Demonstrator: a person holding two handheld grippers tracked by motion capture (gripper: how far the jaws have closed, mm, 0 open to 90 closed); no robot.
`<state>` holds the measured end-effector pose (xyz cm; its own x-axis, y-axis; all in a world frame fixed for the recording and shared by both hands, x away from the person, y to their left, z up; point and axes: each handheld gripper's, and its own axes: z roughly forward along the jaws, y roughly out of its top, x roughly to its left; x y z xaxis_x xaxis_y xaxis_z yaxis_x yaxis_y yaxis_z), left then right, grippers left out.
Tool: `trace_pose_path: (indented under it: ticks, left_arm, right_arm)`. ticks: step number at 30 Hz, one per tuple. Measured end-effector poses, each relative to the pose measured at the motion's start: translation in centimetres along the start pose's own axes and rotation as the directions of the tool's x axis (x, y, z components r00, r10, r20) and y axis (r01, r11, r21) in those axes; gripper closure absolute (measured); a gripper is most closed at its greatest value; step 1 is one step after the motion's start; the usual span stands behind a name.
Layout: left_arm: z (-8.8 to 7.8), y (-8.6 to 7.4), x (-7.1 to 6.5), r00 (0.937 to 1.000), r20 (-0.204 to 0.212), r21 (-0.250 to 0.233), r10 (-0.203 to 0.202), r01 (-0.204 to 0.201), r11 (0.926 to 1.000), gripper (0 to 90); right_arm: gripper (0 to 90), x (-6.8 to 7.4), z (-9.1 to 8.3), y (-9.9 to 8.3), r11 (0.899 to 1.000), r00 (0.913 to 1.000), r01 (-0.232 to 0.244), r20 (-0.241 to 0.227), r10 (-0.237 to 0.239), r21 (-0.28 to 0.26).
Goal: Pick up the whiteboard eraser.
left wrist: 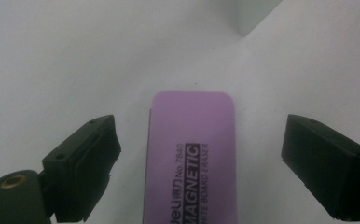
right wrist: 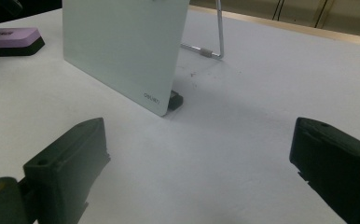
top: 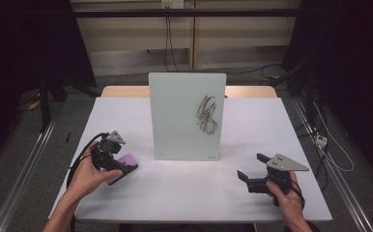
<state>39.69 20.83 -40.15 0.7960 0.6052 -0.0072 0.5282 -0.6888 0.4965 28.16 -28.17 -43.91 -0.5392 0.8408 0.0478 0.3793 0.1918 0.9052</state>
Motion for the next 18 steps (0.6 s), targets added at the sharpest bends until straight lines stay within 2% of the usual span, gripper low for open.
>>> trace_pose_path:
  ticks: [2, 4, 5, 11, 13, 14, 15, 18]
  left_arm:
    - [0.0, -0.3, 0.2, 1.0000, -0.003, 0.005, -0.009, 0.009, 0.9999, 12.0]
    - [-0.1, -0.4, 0.5, 0.9997, 0.018, 0.006, -0.017, 0.017, 0.9998, 15.6]
    - [-0.1, -0.5, 0.5, 0.9998, 0.010, 0.003, -0.020, 0.019, 0.9998, 16.8]
    - [0.4, -0.9, 0.7, 0.9992, 0.039, 0.047, 0.003, -0.005, 0.9989, 21.4]
    - [0.6, -0.9, 0.6, 0.9997, 0.024, 0.053, 0.005, -0.007, 0.9986, 23.4]
    - [0.5, -1.0, 0.6, 0.9997, 0.024, 0.051, 0.001, -0.002, 0.9987, 25.2]
    - [0.3, -1.0, 0.7, 0.9988, 0.049, 0.053, 0.006, -0.009, 0.9985, 25.4]
    - [-0.3, -1.2, 1.0, 0.9989, 0.045, 0.053, 0.014, -0.016, 0.9984, 28.4]
  right_arm:
    - [4.0, 0.0, 0.0, 0.0, 1.000, 1.0000, -0.003, -0.001, 0.003, 0.004]
    - [4.0, 0.0, 0.0, -0.1, 1.000, 1.0000, -0.002, -0.004, 0.002, 0.006]
    - [4.0, 0.0, 0.0, -0.1, 1.000, 1.0000, -0.001, -0.006, 0.001, 0.006]
    - [4.0, 0.1, -0.1, -0.1, 1.000, 1.0000, -0.002, -0.003, 0.002, 0.008]
    - [4.0, 0.1, -0.1, -0.1, 1.000, 1.0000, -0.002, -0.002, 0.002, 0.010]
    - [4.0, 0.1, -0.1, -0.1, 1.000, 1.0000, -0.001, -0.003, 0.001, 0.009]
    - [4.0, 0.1, -0.1, -0.1, 1.000, 1.0000, 0.000, -0.003, 0.001, 0.009]
    - [3.9, 0.1, -0.1, -0.1, 1.000, 1.0000, -0.002, -0.006, 0.002, 0.010]
